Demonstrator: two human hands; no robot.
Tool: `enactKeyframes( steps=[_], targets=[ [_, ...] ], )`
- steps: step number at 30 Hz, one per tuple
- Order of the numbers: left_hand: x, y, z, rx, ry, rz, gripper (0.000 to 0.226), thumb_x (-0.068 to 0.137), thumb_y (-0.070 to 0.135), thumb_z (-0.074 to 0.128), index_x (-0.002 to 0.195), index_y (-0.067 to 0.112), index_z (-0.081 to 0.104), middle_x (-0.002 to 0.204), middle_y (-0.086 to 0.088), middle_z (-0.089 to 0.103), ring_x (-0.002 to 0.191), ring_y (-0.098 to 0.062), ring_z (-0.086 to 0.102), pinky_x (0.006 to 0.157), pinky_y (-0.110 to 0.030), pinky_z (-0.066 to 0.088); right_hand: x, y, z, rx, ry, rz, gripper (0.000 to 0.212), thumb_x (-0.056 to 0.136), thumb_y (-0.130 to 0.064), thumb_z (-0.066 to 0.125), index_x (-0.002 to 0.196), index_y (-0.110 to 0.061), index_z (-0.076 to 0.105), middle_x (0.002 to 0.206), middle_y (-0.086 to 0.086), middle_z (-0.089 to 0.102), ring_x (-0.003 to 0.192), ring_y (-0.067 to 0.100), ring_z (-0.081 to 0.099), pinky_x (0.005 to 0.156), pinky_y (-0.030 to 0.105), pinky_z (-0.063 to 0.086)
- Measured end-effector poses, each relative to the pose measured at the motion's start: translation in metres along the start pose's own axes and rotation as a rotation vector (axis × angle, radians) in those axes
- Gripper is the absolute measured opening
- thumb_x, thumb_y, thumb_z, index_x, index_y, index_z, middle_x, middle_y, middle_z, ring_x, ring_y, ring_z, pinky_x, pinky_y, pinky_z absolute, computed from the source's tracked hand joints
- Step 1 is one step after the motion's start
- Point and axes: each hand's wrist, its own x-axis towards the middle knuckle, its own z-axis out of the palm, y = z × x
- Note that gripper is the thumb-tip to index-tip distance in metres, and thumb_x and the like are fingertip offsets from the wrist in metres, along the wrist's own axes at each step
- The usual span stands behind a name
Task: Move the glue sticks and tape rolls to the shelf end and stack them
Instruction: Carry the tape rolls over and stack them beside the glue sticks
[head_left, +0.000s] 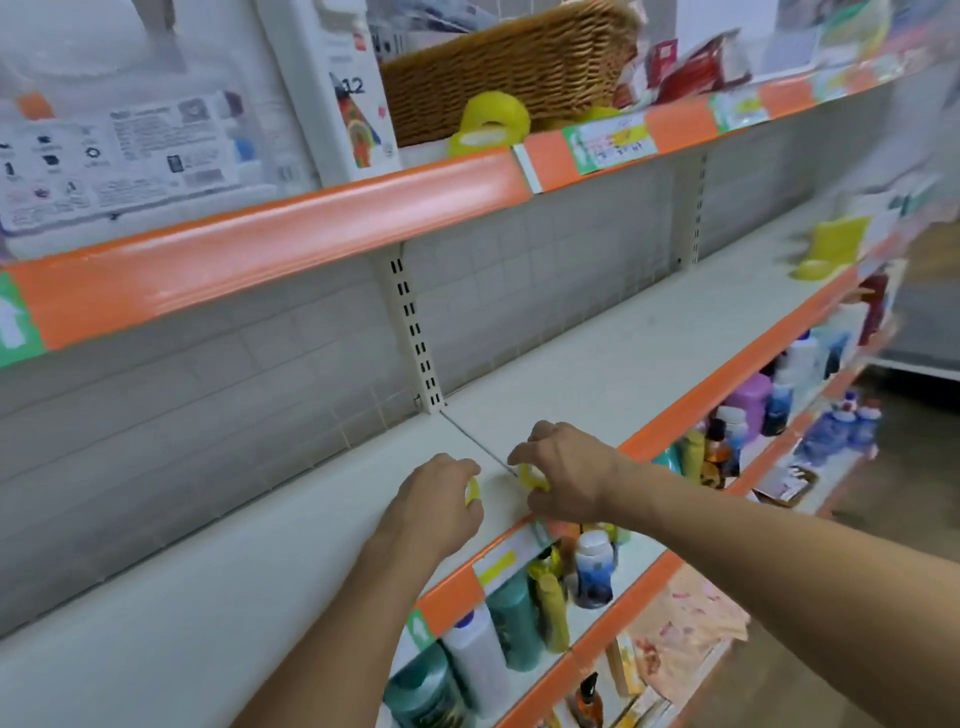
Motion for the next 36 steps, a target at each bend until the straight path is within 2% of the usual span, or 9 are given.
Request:
enactKeyframes(
  steps=[17, 25, 36],
  targets=[
    [0.146, 0.175, 0.030, -0.007, 0.013, 0.199, 0.048, 0.093, 0.032, 0.053, 0.141, 0.030, 0.049, 0.135, 0.001, 0.052, 0.122, -0.020, 0.052, 0.100, -0.033, 0.045, -0.034, 0.214, -0.026, -0.007, 0.086, 0.181, 0.057, 0.088, -0.038, 0.063, 0.142, -0.020, 0.051, 0.127, 0.010, 0.054, 0.111, 0.030, 0.057, 0.095, 0.038, 0.049],
    [0.250, 0.250, 0.046, 0.028, -0.029, 0.321, 0.048, 0.093, 0.032, 0.054, 0.141, 0.028, 0.049, 0.134, -0.001, 0.052, 0.120, -0.021, 0.053, 0.098, -0.030, 0.043, -0.024, 0.324, -0.038, 0.005, 0.096, 0.306, 0.058, 0.086, -0.036, 0.065, 0.140, -0.019, 0.052, 0.124, 0.010, 0.054, 0.109, 0.030, 0.057, 0.094, 0.040, 0.049],
    [0.409, 0.359, 0.052, 0.012, -0.010, 0.455, 0.048, 0.092, 0.033, 0.056, 0.139, 0.027, 0.052, 0.130, -0.003, 0.054, 0.119, -0.023, 0.054, 0.097, -0.034, 0.046, 0.016, 0.474, -0.073, 0.014, 0.139, 0.430, 0.058, 0.086, -0.030, 0.065, 0.142, -0.020, 0.052, 0.127, 0.012, 0.053, 0.114, 0.032, 0.056, 0.096, 0.035, 0.046]
  ],
)
